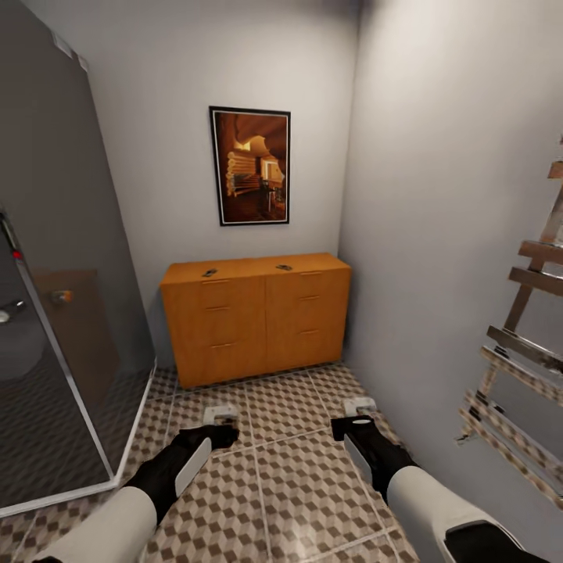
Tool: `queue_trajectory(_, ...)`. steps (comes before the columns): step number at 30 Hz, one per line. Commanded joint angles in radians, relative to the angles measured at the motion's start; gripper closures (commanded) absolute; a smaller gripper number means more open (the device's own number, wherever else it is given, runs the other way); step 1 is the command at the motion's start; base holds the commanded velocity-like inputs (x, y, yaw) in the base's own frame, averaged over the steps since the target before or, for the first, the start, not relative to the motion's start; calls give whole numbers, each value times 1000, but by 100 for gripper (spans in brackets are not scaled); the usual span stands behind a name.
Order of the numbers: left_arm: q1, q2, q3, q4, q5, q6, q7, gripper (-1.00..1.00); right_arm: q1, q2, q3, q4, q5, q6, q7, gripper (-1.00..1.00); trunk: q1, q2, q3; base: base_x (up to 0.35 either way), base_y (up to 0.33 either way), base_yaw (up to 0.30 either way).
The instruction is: Take the four mousetraps from the cabinet in the bathroom and place them on the bathroom floor. Make sure all four end up on the same floor surface, and ensure that at least two of them are either under or directly next to the same bathroom sink.
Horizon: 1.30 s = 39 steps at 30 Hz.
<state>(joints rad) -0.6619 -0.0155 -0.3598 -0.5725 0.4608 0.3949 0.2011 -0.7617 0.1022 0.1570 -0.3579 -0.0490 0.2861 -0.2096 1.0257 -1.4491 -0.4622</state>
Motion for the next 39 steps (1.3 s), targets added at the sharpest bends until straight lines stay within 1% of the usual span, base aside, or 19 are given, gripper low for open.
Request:
queue_trajectory(1, -1, -2, -6, 0, 8, 2, 5, 100, -1, -2, 9, 17, -5, -7, -7, 100, -1, -1, -1, -346, 0, 0)
queue_trajectory(4, -1, -28, -9, 8, 3, -3, -5, 100, -2, -13, 8, 86, -6, -64, -6, 100, -1, -1, -1, -346, 0, 0)
queue_trajectory(8, -1, -39, -11, 24, 10, -6, -10, 100, -1, -17, 7, 124, -7, -87, -5, 100, -1, -1, -1, -346, 0, 0)
queue_trajectory(11, -1, -40, -11, 58, 13, -13, -12, 100, -1, -17, 8, 159, -6, -102, -4, 100, -1, -1, -1, -346, 0, 0)
queue_trajectory(14, -1, -42, -10, 111, 12, -49, -14, 100, -1, -18, 8, 200, -5, -131, -4, 100, -1, -1, -1, -346, 0, 0)
queue_trajectory(18, -1, -43, -10, 135, 10, -82, -15, 100, -1, -18, 7, 215, -6, -143, -4, 100, -1, -1, -1, -346, 0, 0)
queue_trajectory(26, -1, -42, -10, 144, 10, -92, -16, 100, -1, -19, 7, 237, -6, -151, -5, 100, -1, -1, -1, -346, 0, 0)
queue_trajectory(39, -1, -43, -10, 145, 10, -91, -16, 100, -1, -18, 9, 239, -6, -151, -5, 100, -1, -1, -1, -346, 0, 0)
